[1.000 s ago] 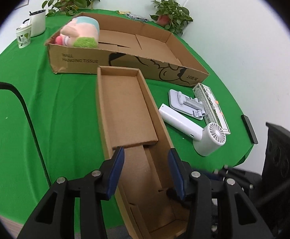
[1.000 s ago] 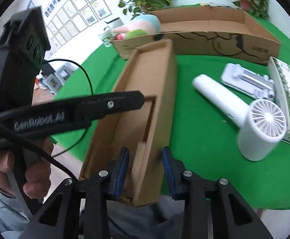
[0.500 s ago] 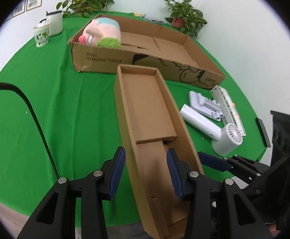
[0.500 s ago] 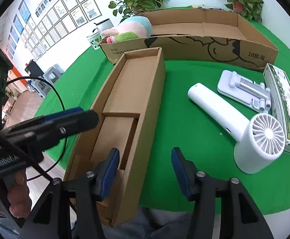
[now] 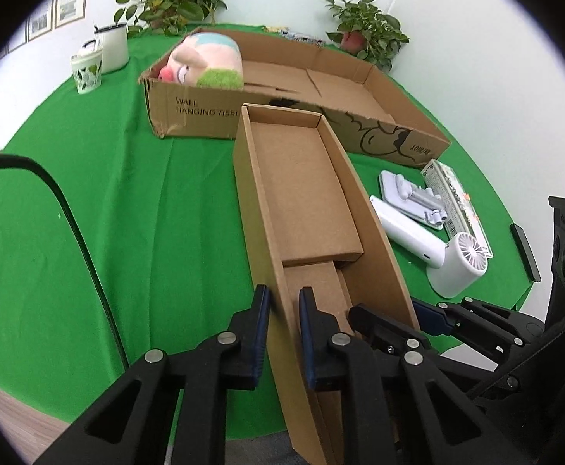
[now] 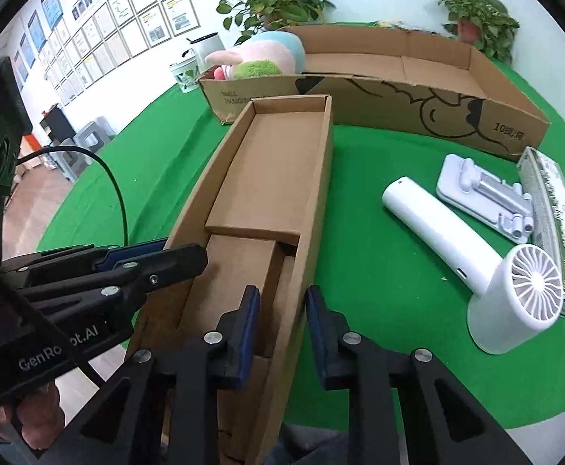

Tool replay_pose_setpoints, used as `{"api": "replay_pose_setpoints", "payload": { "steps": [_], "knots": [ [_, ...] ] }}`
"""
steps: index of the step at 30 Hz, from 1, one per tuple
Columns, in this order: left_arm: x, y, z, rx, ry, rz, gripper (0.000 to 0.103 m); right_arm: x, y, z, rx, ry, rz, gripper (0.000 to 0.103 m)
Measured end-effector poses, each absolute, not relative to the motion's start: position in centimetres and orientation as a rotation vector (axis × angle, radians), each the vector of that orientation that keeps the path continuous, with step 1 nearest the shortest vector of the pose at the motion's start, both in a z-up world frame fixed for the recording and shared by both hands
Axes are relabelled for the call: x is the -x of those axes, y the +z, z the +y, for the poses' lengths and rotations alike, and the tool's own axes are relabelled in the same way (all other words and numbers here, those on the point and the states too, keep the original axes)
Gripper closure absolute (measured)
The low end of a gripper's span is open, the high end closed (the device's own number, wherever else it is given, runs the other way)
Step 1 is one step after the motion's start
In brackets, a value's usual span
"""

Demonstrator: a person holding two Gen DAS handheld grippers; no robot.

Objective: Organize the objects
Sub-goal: 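Carry the cardboard tray with the left gripper toward the open box, then lower the cardboard tray into the box beside the plush pig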

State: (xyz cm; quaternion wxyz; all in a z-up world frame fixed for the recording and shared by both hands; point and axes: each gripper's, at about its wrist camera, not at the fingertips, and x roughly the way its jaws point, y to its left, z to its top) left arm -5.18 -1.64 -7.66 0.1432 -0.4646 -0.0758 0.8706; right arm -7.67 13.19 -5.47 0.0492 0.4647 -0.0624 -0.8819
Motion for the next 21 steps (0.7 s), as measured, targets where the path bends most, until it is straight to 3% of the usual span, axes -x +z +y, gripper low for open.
{"api": "replay_pose_setpoints", "payload": {
  "steps": [21],
  "knots": [
    [10.0,2.6,1.2,0.969,2.607,-0.089,0.090,10.0,4.6,16.1,-1.058,-2.957,-0.180,0.082]
  ]
}}
